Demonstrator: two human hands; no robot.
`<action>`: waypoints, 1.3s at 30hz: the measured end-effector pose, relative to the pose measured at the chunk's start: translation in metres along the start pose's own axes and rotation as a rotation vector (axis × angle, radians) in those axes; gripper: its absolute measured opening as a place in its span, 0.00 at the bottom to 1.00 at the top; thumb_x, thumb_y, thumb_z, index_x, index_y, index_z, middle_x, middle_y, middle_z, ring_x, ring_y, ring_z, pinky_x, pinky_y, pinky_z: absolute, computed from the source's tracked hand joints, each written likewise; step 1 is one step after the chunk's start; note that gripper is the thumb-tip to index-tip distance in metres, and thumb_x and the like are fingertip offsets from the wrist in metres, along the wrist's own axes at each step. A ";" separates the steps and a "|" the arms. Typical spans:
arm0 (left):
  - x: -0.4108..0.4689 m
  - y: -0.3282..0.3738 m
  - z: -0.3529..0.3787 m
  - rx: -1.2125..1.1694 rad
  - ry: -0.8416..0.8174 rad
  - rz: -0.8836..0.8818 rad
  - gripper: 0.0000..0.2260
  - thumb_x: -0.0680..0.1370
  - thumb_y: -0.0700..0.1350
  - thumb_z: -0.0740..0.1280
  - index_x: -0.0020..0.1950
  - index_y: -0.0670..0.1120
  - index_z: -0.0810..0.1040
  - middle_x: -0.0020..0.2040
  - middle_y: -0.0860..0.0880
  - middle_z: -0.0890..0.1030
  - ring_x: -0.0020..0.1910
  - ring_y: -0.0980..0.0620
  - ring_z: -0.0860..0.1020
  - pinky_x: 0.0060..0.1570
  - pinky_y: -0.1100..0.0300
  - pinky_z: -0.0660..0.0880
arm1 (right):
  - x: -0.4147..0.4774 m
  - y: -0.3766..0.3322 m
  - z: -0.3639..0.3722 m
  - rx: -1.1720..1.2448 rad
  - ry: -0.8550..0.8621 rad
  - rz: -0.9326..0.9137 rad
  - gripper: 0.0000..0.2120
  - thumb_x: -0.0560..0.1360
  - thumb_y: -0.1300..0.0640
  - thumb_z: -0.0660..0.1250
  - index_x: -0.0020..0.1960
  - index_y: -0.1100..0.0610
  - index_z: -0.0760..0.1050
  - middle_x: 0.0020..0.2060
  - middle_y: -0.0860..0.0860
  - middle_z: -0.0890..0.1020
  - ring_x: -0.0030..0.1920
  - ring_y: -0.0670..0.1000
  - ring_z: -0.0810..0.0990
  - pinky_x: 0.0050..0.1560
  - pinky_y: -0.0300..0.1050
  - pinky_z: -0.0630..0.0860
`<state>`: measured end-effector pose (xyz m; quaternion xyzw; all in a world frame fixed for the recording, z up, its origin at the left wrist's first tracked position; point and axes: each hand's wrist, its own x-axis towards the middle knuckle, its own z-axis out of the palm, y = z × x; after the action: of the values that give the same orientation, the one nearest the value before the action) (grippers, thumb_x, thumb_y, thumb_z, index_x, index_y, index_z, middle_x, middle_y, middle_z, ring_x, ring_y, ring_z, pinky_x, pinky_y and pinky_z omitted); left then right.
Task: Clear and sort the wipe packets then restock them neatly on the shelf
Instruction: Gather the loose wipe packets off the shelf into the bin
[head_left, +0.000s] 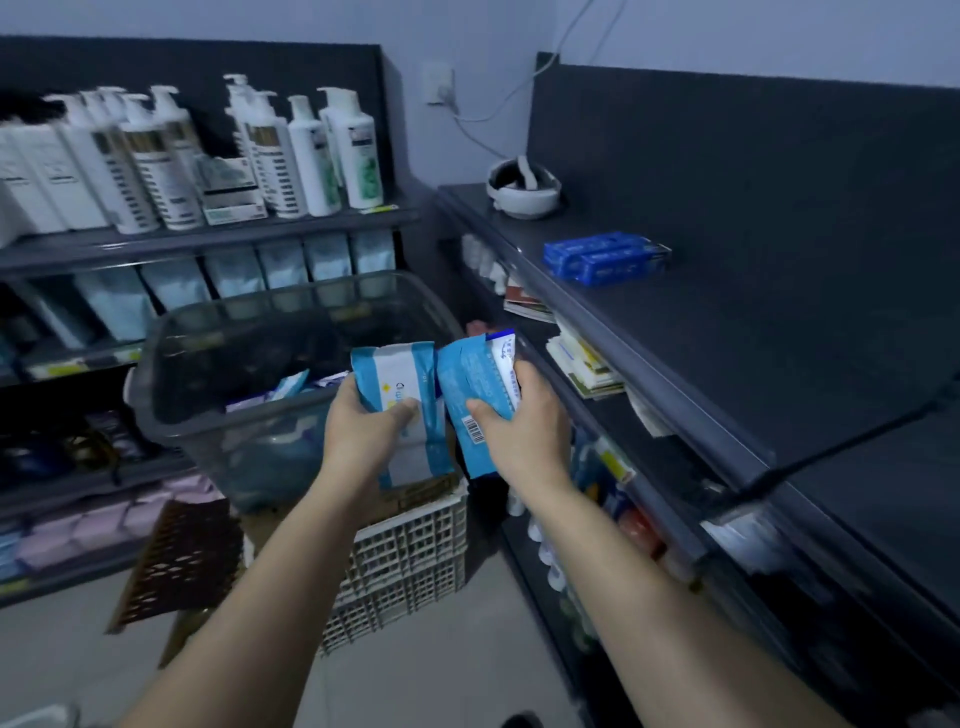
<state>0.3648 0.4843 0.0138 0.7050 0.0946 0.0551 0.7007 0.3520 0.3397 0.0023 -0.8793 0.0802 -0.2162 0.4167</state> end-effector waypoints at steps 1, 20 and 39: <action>0.013 -0.001 -0.007 0.014 0.029 0.005 0.13 0.76 0.38 0.70 0.56 0.49 0.72 0.48 0.53 0.79 0.45 0.54 0.79 0.43 0.57 0.77 | 0.009 -0.004 0.011 0.001 -0.024 -0.011 0.14 0.71 0.50 0.73 0.52 0.52 0.71 0.48 0.46 0.78 0.48 0.49 0.75 0.45 0.45 0.72; 0.258 -0.023 -0.082 0.536 0.274 -0.030 0.09 0.76 0.41 0.68 0.54 0.51 0.73 0.50 0.50 0.80 0.49 0.48 0.79 0.52 0.47 0.77 | 0.201 -0.034 0.208 -0.150 -0.395 -0.255 0.12 0.74 0.53 0.69 0.52 0.54 0.69 0.52 0.49 0.77 0.52 0.53 0.75 0.42 0.43 0.65; 0.360 -0.167 -0.162 1.540 -0.644 -0.385 0.52 0.69 0.55 0.75 0.78 0.49 0.39 0.78 0.43 0.46 0.75 0.41 0.55 0.68 0.42 0.64 | 0.212 0.010 0.366 -0.775 -1.470 -0.170 0.40 0.77 0.59 0.62 0.78 0.44 0.39 0.78 0.49 0.41 0.76 0.56 0.56 0.71 0.49 0.64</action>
<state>0.6727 0.7185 -0.1707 0.9374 0.0200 -0.3472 0.0162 0.7056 0.5206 -0.1431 -0.8805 -0.2098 0.4248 0.0130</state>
